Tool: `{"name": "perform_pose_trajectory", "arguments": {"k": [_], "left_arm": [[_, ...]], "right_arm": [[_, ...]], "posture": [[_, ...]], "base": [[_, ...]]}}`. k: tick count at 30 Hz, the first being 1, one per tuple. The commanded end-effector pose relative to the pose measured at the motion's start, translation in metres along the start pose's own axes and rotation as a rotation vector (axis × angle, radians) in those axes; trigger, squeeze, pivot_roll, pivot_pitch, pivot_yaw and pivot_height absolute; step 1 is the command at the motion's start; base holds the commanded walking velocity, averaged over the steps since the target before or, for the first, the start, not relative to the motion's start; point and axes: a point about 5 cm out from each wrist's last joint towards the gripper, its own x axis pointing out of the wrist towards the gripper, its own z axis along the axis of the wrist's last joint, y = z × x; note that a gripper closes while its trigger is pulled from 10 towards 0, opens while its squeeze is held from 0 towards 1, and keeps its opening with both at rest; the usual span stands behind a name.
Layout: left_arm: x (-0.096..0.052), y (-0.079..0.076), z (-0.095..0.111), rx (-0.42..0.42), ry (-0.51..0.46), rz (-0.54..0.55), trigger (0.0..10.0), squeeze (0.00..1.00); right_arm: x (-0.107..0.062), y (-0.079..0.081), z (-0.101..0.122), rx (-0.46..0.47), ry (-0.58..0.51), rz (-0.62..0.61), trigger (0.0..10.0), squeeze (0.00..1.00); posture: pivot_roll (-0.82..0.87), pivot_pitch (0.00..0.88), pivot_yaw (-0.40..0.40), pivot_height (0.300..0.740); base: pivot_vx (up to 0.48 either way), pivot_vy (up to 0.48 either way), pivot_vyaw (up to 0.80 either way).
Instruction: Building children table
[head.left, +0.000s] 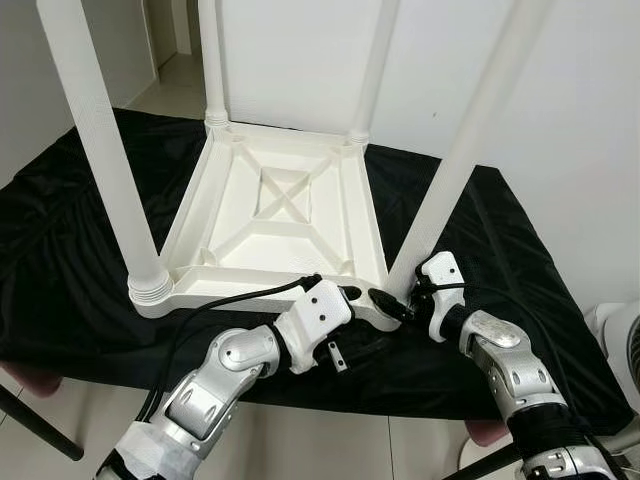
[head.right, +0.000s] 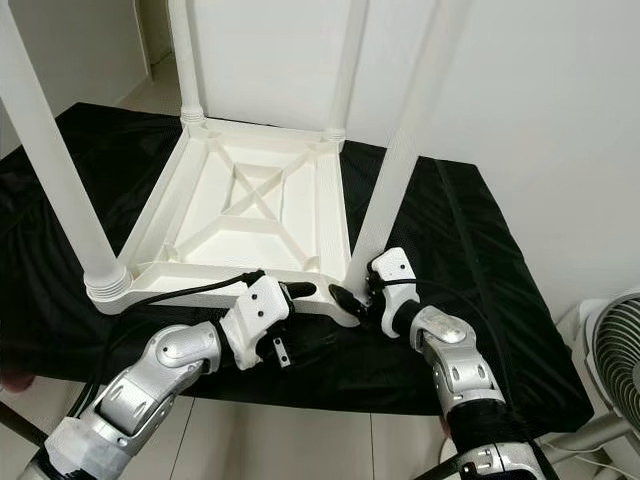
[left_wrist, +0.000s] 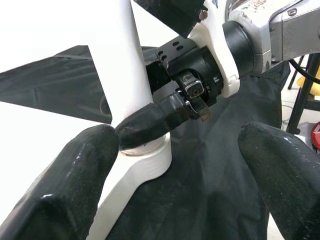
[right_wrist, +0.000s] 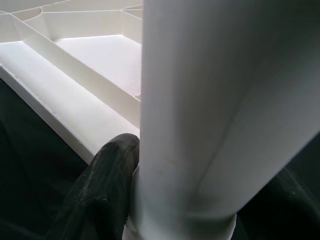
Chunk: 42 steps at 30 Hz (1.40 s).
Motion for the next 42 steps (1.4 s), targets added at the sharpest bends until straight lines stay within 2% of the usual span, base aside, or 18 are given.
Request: {"name": "perform_pose_trajectory", "arguments": {"k": [1,3,4,11,12,13,14,17,19,22,25,28,30,33,37,38,42], "left_arm": [[0.001,-0.001,0.0,0.001,0.007,-0.049,10.0,0.0],[0.001,-0.001,0.0,0.002,0.007,-0.05,10.0,0.0],[0.002,-0.001,0.0,0.0,0.006,-0.051,10.0,0.0],[0.002,-0.003,0.0,-0.002,0.004,-0.052,10.0,0.0],[0.002,-0.003,0.0,-0.003,0.005,-0.052,10.0,0.0],[0.002,-0.003,0.0,-0.003,0.005,-0.052,10.0,0.0],[0.001,-0.003,-0.001,-0.004,0.007,-0.049,10.0,0.0],[0.0,-0.003,-0.002,-0.005,0.009,-0.046,10.0,0.0],[-0.001,-0.001,-0.003,-0.006,0.013,-0.038,10.0,0.0],[-0.001,-0.001,-0.004,-0.006,0.016,-0.039,10.0,0.0],[0.0,-0.003,-0.004,-0.007,0.017,-0.048,10.0,0.0],[0.001,-0.003,-0.004,-0.005,0.014,-0.051,10.0,0.0],[0.001,-0.003,-0.004,-0.005,0.014,-0.049,10.0,0.0],[0.0,0.0,-0.004,0.001,0.018,-0.039,10.0,0.0],[-0.001,0.001,-0.004,0.009,0.021,-0.038,10.0,0.0],[0.0,0.001,-0.004,0.012,0.021,-0.039,10.0,0.0],[0.0,0.002,-0.004,0.013,0.019,-0.038,10.0,0.0]], "right_arm": [[0.001,0.002,-0.004,0.003,0.023,0.03,0.0,0.0],[0.0,0.001,-0.005,0.007,0.02,0.041,0.0,0.0],[0.0,0.0,-0.006,0.007,0.021,0.036,10.0,0.0],[-0.002,0.003,-0.006,0.05,0.013,-0.034,10.0,0.0],[0.0,0.004,-0.004,0.049,0.001,-0.099,10.0,0.0],[0.0,0.004,-0.004,0.049,0.001,-0.099,10.0,0.0],[0.002,0.01,0.0,0.039,-0.035,-0.185,10.0,0.0],[0.003,0.014,0.001,0.062,-0.043,-0.237,10.0,0.0],[0.004,0.021,0.001,0.075,-0.032,-0.349,10.0,0.0],[0.009,0.034,-0.004,0.16,0.003,-0.525,10.0,0.0],[0.012,0.042,-0.006,0.195,0.011,-0.592,10.0,0.0],[0.016,0.058,-0.009,0.228,0.029,-0.687,10.0,0.0],[0.015,0.06,-0.009,0.234,0.027,-0.714,10.0,0.0],[0.018,0.067,-0.005,0.229,0.013,-0.69,10.0,0.0],[0.015,0.062,0.001,0.229,-0.006,-0.726,10.0,0.0],[0.013,0.057,0.004,0.237,-0.035,-0.738,10.0,1.0],[0.011,0.056,0.009,0.232,-0.069,-0.747,10.0,1.0]], "posture": [[-0.07,0.0,-0.085,0.74],[-0.07,0.001,-0.085,0.74],[-0.07,0.003,-0.086,0.74],[-0.07,0.004,-0.095,0.74],[-0.08,0.0,-0.099,0.74],[-0.08,0.0,-0.099,0.74],[-0.08,0.0,-0.098,0.74],[-0.08,0.001,-0.1,0.74],[-0.08,0.001,-0.101,0.74],[-0.09,0.0,-0.103,0.74],[-0.09,0.0,-0.101,0.74],[-0.08,0.0,-0.104,0.74],[-0.08,0.0,-0.104,0.74],[-0.08,0.0,-0.105,0.74],[-0.08,0.0,-0.107,0.74],[-0.08,0.0,-0.108,0.74],[-0.08,0.0,-0.109,0.74]], "base": [[0.0,0.0,0.0],[0.0,0.0,0.0],[0.0,0.0,0.0],[0.0,0.0,0.0],[0.0,0.0,0.0],[0.0,0.0,0.0],[0.0,0.0,0.0],[0.0,0.0,0.0],[0.0,0.0,0.0],[0.0,0.0,0.0],[0.0,0.0,0.0],[0.0,0.0,0.0],[0.0,0.0,0.0],[0.0,0.0,0.0],[0.0,0.0,0.0],[0.0,0.0,0.0],[0.0,0.0,0.0]]}}
